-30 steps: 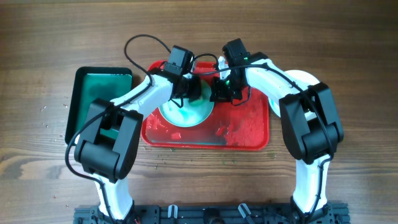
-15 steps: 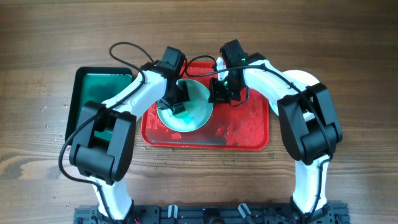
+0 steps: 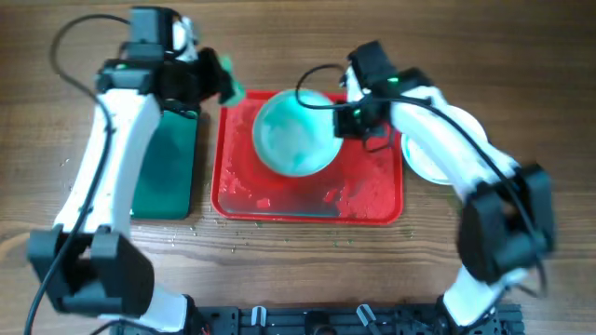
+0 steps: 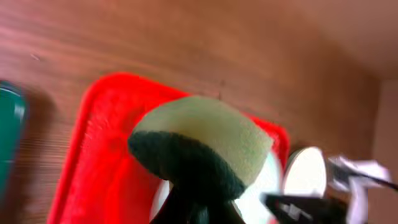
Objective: Clean dirty plates on tray and stack at the side
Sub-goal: 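Lift the sponge away with the left gripper and raise the plate with the right, then carry the plate with the right gripper onto the stacked plates and release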
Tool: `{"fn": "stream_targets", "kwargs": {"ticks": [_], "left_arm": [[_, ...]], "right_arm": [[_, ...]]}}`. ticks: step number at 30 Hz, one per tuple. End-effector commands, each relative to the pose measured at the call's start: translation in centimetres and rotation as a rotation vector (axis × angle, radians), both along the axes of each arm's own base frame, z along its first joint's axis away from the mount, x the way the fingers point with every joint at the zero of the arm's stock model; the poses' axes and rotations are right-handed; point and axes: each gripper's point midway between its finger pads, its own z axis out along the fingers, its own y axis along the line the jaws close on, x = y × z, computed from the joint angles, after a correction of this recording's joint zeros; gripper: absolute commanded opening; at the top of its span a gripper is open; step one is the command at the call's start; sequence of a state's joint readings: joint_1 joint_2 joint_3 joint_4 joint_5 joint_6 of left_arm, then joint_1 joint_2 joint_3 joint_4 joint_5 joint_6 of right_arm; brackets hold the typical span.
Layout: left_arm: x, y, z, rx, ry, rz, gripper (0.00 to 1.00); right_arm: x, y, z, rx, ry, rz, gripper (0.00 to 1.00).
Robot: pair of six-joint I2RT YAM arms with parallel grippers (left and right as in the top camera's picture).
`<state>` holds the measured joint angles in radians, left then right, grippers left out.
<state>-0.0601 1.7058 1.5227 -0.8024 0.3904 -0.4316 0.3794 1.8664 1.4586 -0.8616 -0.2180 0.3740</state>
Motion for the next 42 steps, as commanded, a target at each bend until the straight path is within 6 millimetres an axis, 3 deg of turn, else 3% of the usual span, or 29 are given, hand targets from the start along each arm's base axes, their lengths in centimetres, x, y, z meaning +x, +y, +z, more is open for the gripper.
{"fn": "stream_targets", "kwargs": {"ticks": [1, 3, 5, 8, 13, 19, 27, 31, 33, 34, 35, 39, 42], "left_arm": [[-0.3, 1.1, -0.9, 0.012, 0.042, 0.045, 0.04], [-0.3, 1.0, -1.5, 0.036, 0.051, 0.049, 0.04], [-0.2, 0.8, -2.0, 0.053, 0.055, 0.047, 0.04], [0.1, 0.1, -2.5, 0.053, 0.054, 0.031, 0.04], [0.7, -0.9, -2.9, 0.073, 0.038, 0.018, 0.04], [0.8, -0.9, -3.0, 0.078, 0.036, 0.020, 0.04], [1.0, -0.9, -2.9, 0.078, 0.027, 0.021, 0.04], [1.0, -0.9, -2.9, 0.077, 0.025, 0.021, 0.04], [1.0, -0.9, -2.9, 0.078, 0.025, 0.021, 0.04], [1.0, -0.7, -3.0, 0.088, 0.028, 0.026, 0.04], [1.0, -0.7, -3.0, 0.088, 0.028, 0.026, 0.04], [1.0, -0.7, -3.0, 0.088, 0.029, 0.026, 0.04], [0.8, -0.3, -3.3, 0.109, 0.039, 0.038, 0.04]], "right_arm": [[1.2, -5.2, 6.8, -0.187, -0.233, -0.159, 0.04], [1.1, -7.7, 9.1, -0.298, -0.319, -0.217, 0.04], [1.0, -9.3, 10.2, -0.400, -0.368, -0.254, 0.04], [0.5, -10.3, 11.1, -0.579, -0.428, -0.257, 0.04], [-1.2, -8.6, 14.8, -0.864, -0.635, -0.243, 0.04], [-3.5, -4.4, 17.9, -0.984, -0.825, -0.148, 0.04], [-5.5, -3.1, 23.0, -1.217, -1.048, -0.140, 0.04], [-5.4, -2.4, 21.8, -1.161, -1.011, -0.099, 0.04], [-5.5, -0.3, 17.1, -0.982, -0.831, 0.086, 0.04], [-6.9, 2.4, 11.7, -0.681, -0.577, 0.227, 0.04], [-7.1, 2.8, 10.7, -0.609, -0.518, 0.240, 0.04], [-6.2, 1.9, 8.8, -0.398, -0.343, 0.194, 0.04], [-4.6, -0.3, 8.1, -0.199, -0.210, 0.097, 0.04]]}}
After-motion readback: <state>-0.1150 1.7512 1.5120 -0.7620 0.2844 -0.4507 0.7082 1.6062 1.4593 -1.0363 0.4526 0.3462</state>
